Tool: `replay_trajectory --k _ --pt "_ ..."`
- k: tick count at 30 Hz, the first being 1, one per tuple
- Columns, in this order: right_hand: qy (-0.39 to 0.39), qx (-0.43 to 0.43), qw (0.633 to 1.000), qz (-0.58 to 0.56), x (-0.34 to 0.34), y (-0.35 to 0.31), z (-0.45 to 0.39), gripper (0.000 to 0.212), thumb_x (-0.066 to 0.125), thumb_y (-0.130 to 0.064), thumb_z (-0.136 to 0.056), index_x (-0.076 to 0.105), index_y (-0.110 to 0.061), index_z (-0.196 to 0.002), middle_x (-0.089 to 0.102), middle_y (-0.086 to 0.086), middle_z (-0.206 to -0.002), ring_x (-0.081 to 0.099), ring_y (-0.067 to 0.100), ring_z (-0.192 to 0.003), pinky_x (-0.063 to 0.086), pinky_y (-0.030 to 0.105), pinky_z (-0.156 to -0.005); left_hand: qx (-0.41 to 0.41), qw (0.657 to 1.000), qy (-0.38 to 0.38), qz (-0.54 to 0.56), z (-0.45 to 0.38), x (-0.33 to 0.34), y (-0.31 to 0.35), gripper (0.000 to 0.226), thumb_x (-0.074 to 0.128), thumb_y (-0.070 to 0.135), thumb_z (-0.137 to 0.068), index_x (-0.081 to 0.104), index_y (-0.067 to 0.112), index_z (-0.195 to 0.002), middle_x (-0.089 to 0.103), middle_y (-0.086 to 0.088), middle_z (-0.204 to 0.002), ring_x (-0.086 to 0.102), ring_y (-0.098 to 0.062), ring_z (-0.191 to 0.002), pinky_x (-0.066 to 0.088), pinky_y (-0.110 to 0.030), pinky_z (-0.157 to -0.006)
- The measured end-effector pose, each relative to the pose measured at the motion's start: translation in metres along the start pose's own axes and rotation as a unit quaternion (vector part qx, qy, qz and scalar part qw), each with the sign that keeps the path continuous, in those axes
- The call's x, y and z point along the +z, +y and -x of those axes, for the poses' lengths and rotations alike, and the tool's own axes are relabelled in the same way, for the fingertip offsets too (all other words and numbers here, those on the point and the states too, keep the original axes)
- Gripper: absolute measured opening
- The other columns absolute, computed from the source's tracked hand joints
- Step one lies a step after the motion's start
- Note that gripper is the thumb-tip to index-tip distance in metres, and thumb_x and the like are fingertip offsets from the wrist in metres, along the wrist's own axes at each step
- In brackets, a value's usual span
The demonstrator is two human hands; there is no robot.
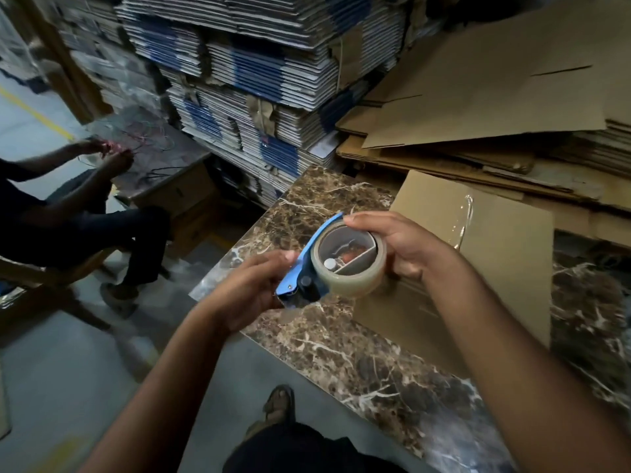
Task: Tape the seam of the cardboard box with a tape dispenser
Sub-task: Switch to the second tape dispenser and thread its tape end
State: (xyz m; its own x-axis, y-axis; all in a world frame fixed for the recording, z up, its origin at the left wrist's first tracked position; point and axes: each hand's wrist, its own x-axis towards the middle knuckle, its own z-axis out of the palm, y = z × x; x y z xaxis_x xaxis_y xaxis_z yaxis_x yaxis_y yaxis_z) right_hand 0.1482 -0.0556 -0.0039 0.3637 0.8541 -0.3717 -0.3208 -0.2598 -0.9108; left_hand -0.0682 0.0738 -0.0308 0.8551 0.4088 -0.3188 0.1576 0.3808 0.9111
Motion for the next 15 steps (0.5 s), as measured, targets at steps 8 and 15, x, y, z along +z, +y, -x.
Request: replay_trajectory --k 8,15 --pt "0.125 -0.014 0.984 0.123 0.043 0.011 -0.073 0.028 0.073 -0.033 -0.091 0.072 -0.017 -0.113 0.076 0.011 -0.114 0.071 0.031 -0.109 0.056 0.051 -0.099 -0.068 0.995 -0.040 -0.058 -0.058 -0.079 0.009 0.024 0.076 0.013 -0.076 0.075 0.001 -0.097 0.076 -0.020 -0.087 0.074 -0.024 -0.069 0.061 -0.030 -0.059" --pt "0.321 0.025 0.946 0.041 0.067 0.064 -0.125 0.040 0.067 -0.041 -0.092 0.056 -0.032 -0.130 0.066 -0.003 -0.126 0.067 0.021 -0.107 0.060 0.048 -0.089 -0.095 0.992 0.000 -0.081 -0.149 -0.121 0.000 0.021 0.072 0.011 -0.089 0.072 -0.001 -0.106 0.074 -0.023 -0.098 0.069 -0.033 -0.086 0.060 -0.039 -0.071"
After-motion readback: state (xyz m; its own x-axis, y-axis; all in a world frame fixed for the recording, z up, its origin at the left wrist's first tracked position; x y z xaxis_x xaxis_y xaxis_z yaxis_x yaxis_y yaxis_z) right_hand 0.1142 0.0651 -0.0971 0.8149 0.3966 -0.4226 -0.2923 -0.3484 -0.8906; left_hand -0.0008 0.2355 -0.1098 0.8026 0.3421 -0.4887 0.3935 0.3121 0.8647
